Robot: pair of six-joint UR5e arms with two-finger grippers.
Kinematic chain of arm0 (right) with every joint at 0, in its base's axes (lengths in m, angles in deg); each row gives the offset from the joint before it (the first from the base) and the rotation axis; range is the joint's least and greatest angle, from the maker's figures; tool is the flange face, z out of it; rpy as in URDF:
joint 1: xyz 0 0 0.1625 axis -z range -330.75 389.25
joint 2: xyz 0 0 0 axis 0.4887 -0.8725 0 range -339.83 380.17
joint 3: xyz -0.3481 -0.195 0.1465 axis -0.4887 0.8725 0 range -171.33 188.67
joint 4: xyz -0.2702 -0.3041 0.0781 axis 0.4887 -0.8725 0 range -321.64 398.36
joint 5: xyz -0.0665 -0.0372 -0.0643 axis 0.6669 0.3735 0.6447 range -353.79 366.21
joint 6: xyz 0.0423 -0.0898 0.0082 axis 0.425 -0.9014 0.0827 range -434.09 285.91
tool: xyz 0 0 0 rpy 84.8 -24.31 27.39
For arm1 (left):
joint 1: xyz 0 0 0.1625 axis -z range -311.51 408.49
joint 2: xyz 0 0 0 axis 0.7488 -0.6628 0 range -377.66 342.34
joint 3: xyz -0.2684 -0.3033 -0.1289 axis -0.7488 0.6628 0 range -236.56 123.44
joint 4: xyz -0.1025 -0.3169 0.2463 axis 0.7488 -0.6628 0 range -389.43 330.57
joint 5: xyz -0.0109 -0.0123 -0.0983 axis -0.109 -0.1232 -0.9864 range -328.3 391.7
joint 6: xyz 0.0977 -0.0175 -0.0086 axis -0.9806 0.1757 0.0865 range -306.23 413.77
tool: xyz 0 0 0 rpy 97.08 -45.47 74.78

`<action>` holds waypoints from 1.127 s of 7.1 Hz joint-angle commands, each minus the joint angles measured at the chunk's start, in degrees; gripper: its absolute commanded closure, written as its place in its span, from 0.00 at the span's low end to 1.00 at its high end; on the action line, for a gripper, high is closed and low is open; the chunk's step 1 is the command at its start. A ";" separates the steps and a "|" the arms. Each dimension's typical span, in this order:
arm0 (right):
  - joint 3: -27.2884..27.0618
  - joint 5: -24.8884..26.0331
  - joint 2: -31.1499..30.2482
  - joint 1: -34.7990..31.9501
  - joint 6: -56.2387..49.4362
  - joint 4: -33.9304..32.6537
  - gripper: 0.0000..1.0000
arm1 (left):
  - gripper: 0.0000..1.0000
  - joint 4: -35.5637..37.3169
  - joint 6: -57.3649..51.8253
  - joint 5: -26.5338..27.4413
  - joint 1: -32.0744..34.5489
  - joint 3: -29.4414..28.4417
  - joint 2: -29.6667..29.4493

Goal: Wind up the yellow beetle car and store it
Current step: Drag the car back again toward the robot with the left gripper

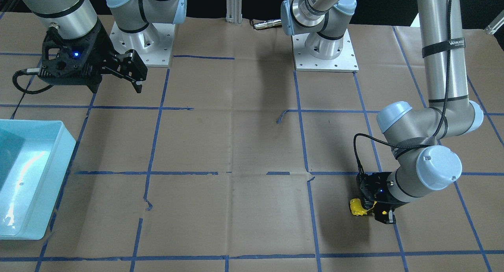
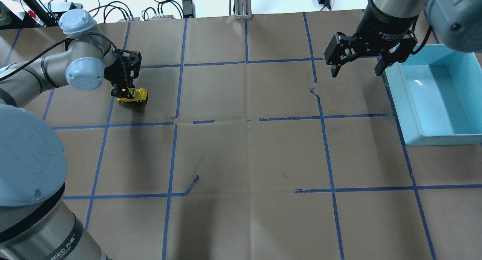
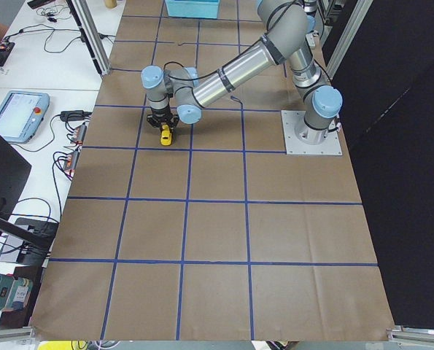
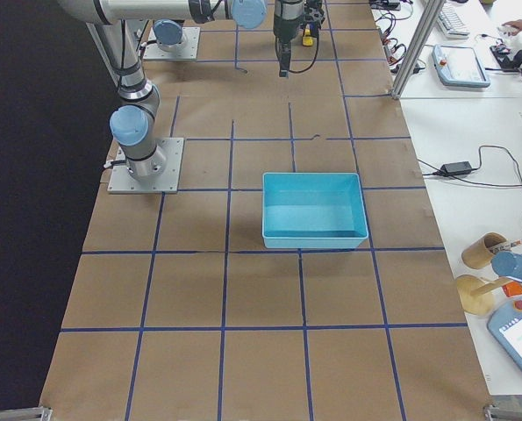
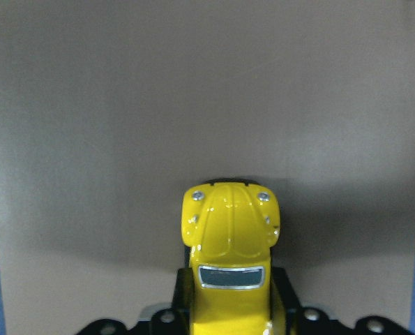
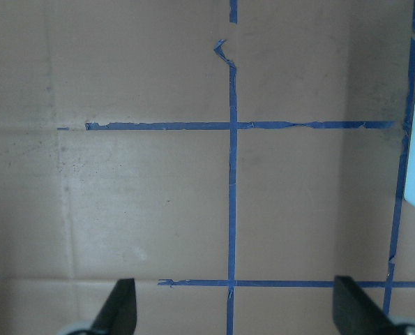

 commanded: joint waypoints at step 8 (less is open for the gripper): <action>0.10 -0.09 0.17 0.00 0.00 0.01 0.00 | 1.00 0.08 -4.60 -0.02 -2.86 0.00 -0.09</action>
